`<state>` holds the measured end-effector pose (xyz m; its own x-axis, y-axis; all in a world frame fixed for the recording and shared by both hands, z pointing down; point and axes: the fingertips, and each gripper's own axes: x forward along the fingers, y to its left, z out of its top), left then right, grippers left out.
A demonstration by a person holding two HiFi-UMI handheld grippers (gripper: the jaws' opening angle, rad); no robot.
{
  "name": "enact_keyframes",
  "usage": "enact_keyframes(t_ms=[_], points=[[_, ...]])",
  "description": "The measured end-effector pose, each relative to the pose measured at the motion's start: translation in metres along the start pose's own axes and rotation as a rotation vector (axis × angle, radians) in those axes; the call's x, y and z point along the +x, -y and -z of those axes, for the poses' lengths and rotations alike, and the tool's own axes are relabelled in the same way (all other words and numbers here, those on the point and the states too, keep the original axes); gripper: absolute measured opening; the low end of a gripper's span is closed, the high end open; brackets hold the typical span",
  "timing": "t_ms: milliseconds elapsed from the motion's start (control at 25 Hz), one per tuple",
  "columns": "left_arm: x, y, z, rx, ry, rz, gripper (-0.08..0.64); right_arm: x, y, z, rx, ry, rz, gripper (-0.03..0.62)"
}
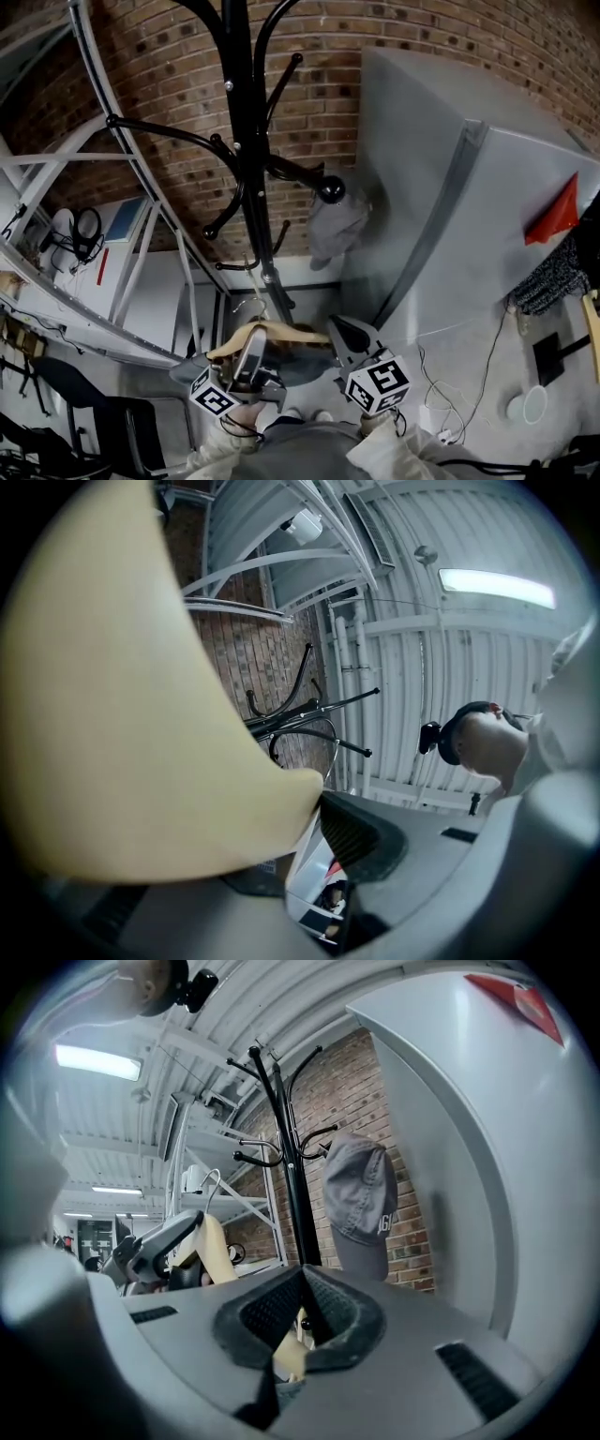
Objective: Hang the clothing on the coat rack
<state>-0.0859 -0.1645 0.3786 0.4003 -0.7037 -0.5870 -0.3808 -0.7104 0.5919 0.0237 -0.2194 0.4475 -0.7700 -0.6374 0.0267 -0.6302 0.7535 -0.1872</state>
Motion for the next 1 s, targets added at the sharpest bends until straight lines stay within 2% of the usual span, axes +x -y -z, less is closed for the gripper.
enact_keyframes(t_ms=[160, 560, 1000], points=[[0.0, -0.001, -0.003, 0.015, 0.009, -0.015, 0.112, 0.003, -0.002, -0.002, 0.005, 0.007, -0.026, 0.023], [0.009, -0.005, -0.015, 0.035, -0.013, -0.008, 0.112, 0.016, -0.002, -0.01, -0.002, 0.025, -0.017, 0.025], [0.021, -0.01, -0.038, 0.02, -0.027, 0.06, 0.11, 0.029, -0.007, -0.026, -0.046, 0.049, 0.043, 0.025]])
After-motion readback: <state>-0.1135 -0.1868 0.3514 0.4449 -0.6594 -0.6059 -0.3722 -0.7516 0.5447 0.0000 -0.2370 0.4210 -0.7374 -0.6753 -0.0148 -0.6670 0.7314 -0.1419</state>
